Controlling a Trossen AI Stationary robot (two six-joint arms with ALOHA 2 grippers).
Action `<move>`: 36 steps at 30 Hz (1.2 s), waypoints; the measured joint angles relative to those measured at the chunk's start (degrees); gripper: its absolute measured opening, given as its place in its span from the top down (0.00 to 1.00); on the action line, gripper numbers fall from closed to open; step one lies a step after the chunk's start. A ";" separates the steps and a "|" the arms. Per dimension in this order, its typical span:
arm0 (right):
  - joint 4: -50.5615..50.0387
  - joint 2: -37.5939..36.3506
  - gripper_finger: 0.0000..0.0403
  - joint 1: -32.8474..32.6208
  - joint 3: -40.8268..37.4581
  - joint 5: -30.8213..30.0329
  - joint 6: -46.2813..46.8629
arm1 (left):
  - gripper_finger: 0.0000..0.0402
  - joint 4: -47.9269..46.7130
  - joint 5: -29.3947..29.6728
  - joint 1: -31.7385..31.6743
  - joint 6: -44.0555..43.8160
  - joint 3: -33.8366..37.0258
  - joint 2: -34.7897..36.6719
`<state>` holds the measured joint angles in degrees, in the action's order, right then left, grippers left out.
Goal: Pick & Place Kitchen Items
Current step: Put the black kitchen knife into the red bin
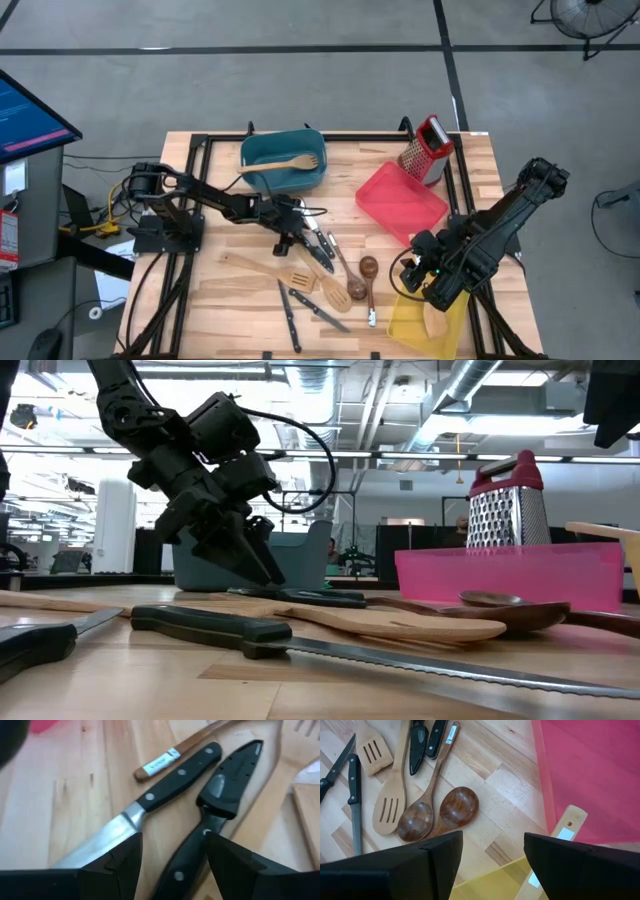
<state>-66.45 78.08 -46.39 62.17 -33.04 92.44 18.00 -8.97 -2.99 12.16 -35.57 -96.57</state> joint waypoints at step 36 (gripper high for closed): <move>0.09 -0.02 0.45 -0.02 0.00 -0.02 -0.04 | 0.50 4.45 -3.78 0.76 0.83 -0.28 -5.55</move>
<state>-66.37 78.06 -46.41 62.17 -33.06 92.40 22.45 -12.75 -2.23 12.99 -35.86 -102.13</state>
